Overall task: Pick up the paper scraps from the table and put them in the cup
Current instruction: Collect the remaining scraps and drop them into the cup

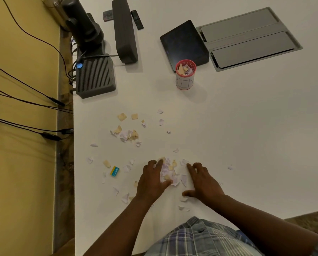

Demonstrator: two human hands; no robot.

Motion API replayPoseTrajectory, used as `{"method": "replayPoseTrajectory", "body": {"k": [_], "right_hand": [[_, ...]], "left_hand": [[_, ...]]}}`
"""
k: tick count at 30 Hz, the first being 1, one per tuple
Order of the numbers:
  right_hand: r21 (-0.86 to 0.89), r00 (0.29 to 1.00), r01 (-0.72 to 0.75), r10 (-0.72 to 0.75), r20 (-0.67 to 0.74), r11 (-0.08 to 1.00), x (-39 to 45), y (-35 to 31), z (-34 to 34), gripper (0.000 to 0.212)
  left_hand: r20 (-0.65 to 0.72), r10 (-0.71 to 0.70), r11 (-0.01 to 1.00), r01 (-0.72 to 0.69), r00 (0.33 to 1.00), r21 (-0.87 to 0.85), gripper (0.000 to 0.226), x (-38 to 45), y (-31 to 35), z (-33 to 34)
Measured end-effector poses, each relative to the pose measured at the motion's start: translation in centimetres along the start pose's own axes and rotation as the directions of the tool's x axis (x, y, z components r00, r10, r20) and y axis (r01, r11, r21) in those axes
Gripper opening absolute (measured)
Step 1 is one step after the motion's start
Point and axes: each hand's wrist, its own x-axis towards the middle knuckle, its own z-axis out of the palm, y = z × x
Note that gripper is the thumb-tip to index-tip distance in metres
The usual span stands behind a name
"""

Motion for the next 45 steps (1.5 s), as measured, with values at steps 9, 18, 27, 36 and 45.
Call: {"method": "replayPoseTrajectory", "body": {"k": [9, 18, 27, 36, 45], "right_hand": [[0.020, 0.981, 0.189, -0.187, -0.055, 0.982, 3.5, -2.8, -0.2, 0.070], [-0.155, 0.935, 0.343, -0.352, -0.037, 0.927, 5.4, -2.6, -1.4, 0.021], [0.180, 0.961, 0.203, -0.160, -0.228, 0.962, 7.6, -1.6, -5.2, 0.020], [0.293, 0.926, 0.178, -0.059, -0.373, 0.939, 10.6, -2.0, -13.0, 0.011], [0.144, 0.834, 0.148, -0.045, -0.549, 0.978, 18.2, -0.9, -23.1, 0.025]], "left_hand": [[-0.006, 0.006, 0.988, -0.007, 1.000, -0.156, 0.026, 0.9, 1.3, 0.8], [-0.073, 0.024, 0.980, -0.038, 0.997, -0.197, 0.013, 2.6, 0.6, -0.5], [-0.171, -0.209, 0.877, 0.107, 0.963, -0.468, 0.012, 5.3, -0.4, -4.2], [-0.200, -0.198, 0.856, 0.070, 0.959, -0.512, 0.011, 9.7, -0.3, -7.3], [-0.166, -0.243, 0.813, 0.107, 0.956, -0.573, 0.014, 12.0, 0.4, -7.8]]}}
